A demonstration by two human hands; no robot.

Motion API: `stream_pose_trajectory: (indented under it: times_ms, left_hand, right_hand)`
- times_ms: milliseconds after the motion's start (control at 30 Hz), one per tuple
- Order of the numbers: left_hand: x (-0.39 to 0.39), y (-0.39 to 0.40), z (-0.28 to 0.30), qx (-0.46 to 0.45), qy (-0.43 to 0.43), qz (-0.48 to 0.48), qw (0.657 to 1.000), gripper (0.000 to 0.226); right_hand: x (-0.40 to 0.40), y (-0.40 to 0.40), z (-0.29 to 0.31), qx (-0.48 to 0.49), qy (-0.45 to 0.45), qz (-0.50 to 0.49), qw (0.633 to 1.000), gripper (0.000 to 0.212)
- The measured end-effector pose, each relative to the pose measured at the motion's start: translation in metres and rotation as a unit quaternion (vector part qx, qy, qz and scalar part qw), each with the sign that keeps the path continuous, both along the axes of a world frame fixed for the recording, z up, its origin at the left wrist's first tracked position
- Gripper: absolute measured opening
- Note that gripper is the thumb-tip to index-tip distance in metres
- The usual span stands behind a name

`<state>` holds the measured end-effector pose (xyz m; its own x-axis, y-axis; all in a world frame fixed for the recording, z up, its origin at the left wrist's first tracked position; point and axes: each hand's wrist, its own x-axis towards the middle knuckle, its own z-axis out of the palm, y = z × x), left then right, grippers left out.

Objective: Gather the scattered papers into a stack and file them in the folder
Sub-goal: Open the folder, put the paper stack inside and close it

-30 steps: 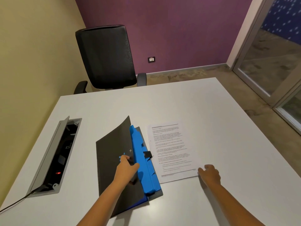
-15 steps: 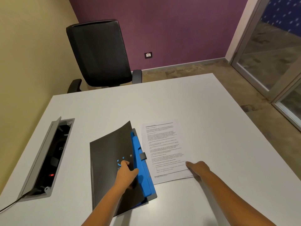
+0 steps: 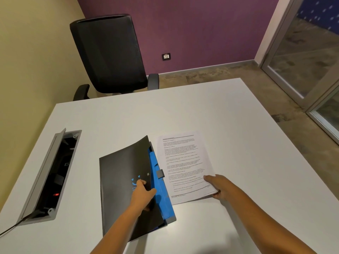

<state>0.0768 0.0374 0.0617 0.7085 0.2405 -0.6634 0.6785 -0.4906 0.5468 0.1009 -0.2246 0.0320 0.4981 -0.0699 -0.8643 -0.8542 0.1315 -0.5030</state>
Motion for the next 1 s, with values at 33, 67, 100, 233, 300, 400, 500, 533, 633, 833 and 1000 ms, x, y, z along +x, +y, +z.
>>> stream_pose_trajectory:
  times_ms: [33, 67, 100, 233, 300, 400, 500, 533, 633, 833, 1000]
  left_hand:
    - [0.0, 0.0, 0.0, -0.002, -0.001, 0.004, 1.0, 0.046]
    - [0.0, 0.001, 0.001, -0.005, -0.003, 0.009, 1.0, 0.047]
    - [0.0, 0.001, 0.001, -0.01, -0.008, 0.016, 1.0, 0.047]
    - [0.003, 0.004, 0.007, -0.029, -0.03, 0.025, 0.999, 0.045]
    - [0.005, 0.005, 0.01, -0.031, -0.036, 0.02, 0.999, 0.043]
    - [0.007, 0.008, 0.016, -0.036, -0.035, 0.017, 0.999, 0.04]
    - [0.007, 0.013, 0.02, -0.042, -0.037, 0.02, 0.998, 0.038]
    - [0.007, 0.014, 0.021, -0.046, -0.038, 0.022, 0.998, 0.038]
    - [0.007, 0.016, 0.023, -0.057, -0.042, 0.032, 0.997, 0.039]
    - [0.008, 0.015, 0.033, -0.042, -0.045, 0.029, 0.998, 0.039]
    - [0.01, 0.017, 0.044, -0.051, -0.039, 0.023, 0.998, 0.04]
  right_hand:
    - [0.0, 0.004, 0.001, -0.008, -0.02, 0.02, 1.0, 0.021]
    - [0.0, 0.008, 0.003, -0.001, -0.035, 0.038, 0.999, 0.026]
    - [0.0, 0.011, 0.005, 0.022, -0.043, 0.052, 0.997, 0.034]
    - [0.0, 0.009, 0.009, 0.109, -0.028, 0.046, 0.993, 0.049]
    - [0.001, 0.0, 0.012, 0.109, -0.028, 0.035, 0.993, 0.052]
    - [0.004, -0.017, 0.019, 0.106, -0.038, 0.026, 0.993, 0.054]
    - [0.007, -0.04, 0.027, 0.111, -0.061, 0.014, 0.992, 0.054]
    - [0.006, -0.048, 0.031, 0.111, -0.071, 0.012, 0.991, 0.053]
    - [0.002, -0.067, 0.042, 0.121, -0.113, 0.014, 0.986, 0.049]
    - [-0.019, -0.064, 0.053, 0.145, -0.167, 0.051, 0.974, 0.047]
    - [-0.023, -0.05, 0.065, 0.157, -0.136, 0.112, 0.972, 0.046]
